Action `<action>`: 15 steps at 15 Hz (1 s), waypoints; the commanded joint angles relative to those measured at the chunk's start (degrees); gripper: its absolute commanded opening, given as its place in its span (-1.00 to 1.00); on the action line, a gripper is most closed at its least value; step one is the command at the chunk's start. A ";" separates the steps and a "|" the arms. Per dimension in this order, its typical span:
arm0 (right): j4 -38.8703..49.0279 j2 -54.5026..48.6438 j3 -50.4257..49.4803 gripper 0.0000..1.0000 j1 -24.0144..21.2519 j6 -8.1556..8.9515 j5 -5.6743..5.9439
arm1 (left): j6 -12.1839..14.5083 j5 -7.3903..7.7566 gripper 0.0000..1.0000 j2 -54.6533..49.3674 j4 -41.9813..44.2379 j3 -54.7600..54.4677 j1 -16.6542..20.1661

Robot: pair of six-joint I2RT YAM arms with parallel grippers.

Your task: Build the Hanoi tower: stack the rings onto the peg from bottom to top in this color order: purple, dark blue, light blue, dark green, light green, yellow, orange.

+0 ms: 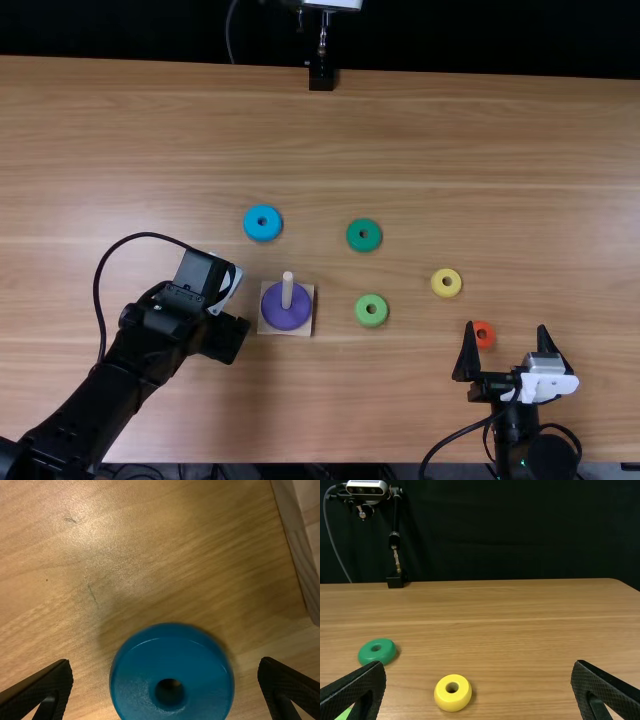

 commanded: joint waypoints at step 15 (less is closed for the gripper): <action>0.16 -0.10 -0.49 1.00 -0.39 0.24 0.16 | 0.29 0.09 1.00 2.38 -2.64 -1.50 0.25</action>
